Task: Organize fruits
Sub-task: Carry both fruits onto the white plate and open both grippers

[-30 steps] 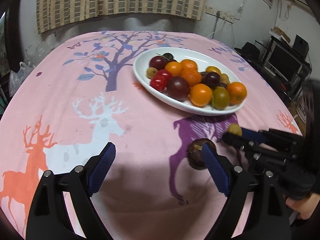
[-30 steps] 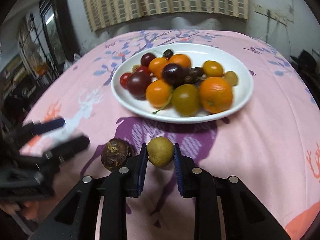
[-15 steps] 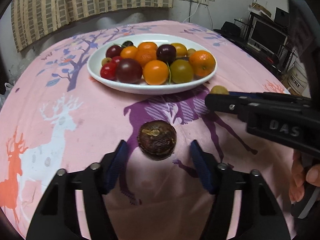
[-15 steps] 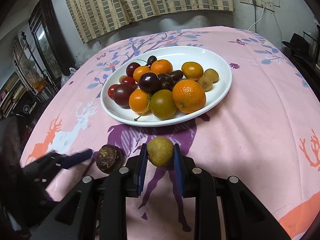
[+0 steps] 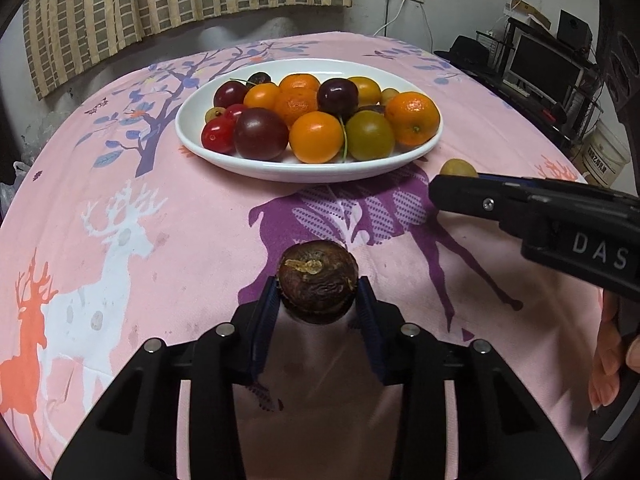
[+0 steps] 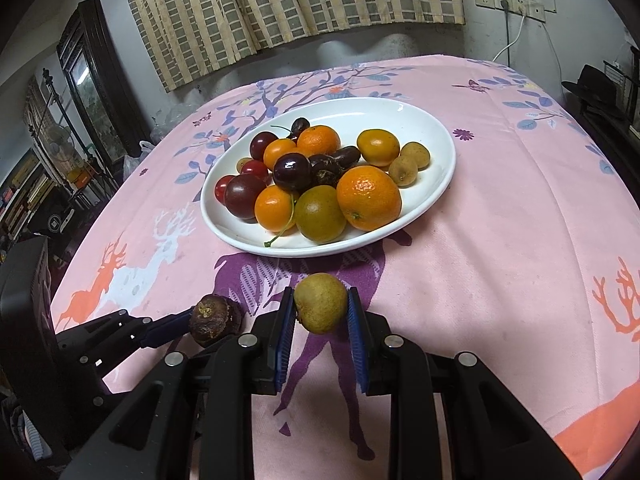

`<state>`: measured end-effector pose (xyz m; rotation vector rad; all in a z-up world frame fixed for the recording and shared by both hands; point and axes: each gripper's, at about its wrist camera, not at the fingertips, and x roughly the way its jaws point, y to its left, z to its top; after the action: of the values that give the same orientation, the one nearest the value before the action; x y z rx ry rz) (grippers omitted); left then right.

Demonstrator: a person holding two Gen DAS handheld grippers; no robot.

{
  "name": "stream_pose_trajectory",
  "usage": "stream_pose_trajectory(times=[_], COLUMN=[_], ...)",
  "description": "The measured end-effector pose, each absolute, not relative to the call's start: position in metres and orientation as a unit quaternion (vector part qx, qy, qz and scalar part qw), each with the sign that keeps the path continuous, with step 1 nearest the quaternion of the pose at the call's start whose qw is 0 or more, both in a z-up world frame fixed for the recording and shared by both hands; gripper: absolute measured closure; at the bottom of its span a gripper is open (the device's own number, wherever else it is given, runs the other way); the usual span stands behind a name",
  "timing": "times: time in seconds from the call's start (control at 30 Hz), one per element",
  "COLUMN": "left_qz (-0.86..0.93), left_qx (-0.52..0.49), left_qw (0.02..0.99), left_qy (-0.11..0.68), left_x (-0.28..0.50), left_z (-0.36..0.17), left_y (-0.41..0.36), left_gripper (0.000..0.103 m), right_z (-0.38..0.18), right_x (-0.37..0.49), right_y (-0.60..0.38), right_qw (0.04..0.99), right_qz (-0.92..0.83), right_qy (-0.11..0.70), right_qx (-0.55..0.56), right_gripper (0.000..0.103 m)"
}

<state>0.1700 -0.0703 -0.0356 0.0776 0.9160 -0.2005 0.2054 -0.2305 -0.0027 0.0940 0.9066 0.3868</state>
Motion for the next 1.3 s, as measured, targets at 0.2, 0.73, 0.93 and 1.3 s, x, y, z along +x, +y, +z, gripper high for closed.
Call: stream_pose_trajectory(times=[0.2, 0.73, 0.93, 1.3], left_qz=[-0.101, -0.066, -0.025, -0.023], left_qx=[0.02, -0.021, -0.04, -0.043], left_qw=[0.896, 0.915, 0.909, 0.918], left_qy=[0.433, 0.397, 0.415, 0.394], left_x=[0.17, 0.265, 0.299, 0.244], left_z=[-0.021, 0.039, 0.029, 0.034], left_y=[-0.063, -0.048, -0.043, -0.032], left_gripper=[0.064, 0.065, 0.05, 0.013], right_z=[-0.002, 0.042, 0.033, 0.032], right_x=[0.205, 0.266, 0.3, 0.245], right_y=[-0.231, -0.222, -0.22, -0.245], right_qw=[0.88, 0.904, 0.905, 0.904], right_qz=[0.188, 0.175, 0.141, 0.145], right_qy=[0.433, 0.385, 0.393, 0.39], right_qx=[0.049, 0.066, 0.079, 0.095], right_gripper=[0.077, 0.077, 0.05, 0.008])
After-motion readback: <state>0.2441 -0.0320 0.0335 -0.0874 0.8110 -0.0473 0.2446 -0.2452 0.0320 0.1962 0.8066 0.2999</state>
